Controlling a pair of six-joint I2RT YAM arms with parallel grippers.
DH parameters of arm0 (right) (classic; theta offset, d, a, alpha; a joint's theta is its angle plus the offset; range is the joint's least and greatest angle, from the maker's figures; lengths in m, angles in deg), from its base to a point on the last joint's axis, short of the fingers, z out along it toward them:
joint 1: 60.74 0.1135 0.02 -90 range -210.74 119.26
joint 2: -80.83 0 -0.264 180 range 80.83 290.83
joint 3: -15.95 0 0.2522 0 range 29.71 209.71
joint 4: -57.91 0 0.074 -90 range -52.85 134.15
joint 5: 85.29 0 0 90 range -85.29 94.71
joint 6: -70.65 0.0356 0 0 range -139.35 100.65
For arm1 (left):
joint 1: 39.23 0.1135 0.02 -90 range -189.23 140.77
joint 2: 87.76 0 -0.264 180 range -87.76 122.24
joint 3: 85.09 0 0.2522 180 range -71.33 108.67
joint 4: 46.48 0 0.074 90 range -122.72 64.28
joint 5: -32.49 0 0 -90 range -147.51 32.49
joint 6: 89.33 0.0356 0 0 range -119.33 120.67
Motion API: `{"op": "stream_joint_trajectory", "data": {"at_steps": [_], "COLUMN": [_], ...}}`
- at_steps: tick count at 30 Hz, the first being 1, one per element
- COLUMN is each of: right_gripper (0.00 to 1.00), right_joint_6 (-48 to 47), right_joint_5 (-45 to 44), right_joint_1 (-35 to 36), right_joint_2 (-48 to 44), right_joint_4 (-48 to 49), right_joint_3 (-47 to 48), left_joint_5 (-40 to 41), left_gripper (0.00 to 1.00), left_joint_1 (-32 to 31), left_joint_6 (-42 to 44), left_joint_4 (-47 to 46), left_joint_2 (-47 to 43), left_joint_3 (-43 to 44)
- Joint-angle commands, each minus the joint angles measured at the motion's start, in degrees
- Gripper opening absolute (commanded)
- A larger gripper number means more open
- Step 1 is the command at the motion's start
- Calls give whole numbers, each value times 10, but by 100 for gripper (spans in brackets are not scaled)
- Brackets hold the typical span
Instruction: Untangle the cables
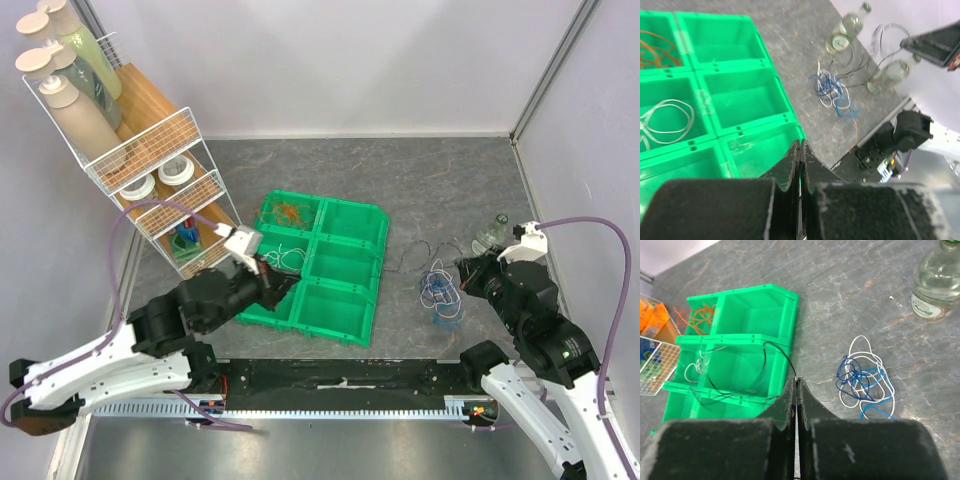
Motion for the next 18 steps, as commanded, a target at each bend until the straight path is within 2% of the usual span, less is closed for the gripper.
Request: {"op": "stream_joint_trajectory", "data": {"at_steps": [1,5,8,11,12,14,18], "right_gripper": [0,0,0,0,0,0,0], "right_joint_6": [-3,34,39,35,39,52,80], "right_joint_5": [-68,-85,-44,34,54,87,173], "right_joint_1": [-6,-6,-6,-7,-7,-6,-7], "right_joint_2": [3,-7,-19,-5,2,18,40], "right_joint_4": [-18,-16,30,78,85,96,125], "right_joint_3": [-14,-29,-48,-57,-57,-54,-44], "left_joint_5": [97,110,100,17,-9,-51,-124], "left_gripper": [2,2,2,3,7,23,71], "left_joint_1": [4,4,4,3,4,4,3], "left_joint_6": [-4,24,32,54,56,56,69], "left_joint_4": [35,49,63,45,37,14,-55], "left_joint_2": [-80,-129,-144,-118,-100,-61,27], "left_joint_3": [-14,-4,1,6,8,15,33]}}
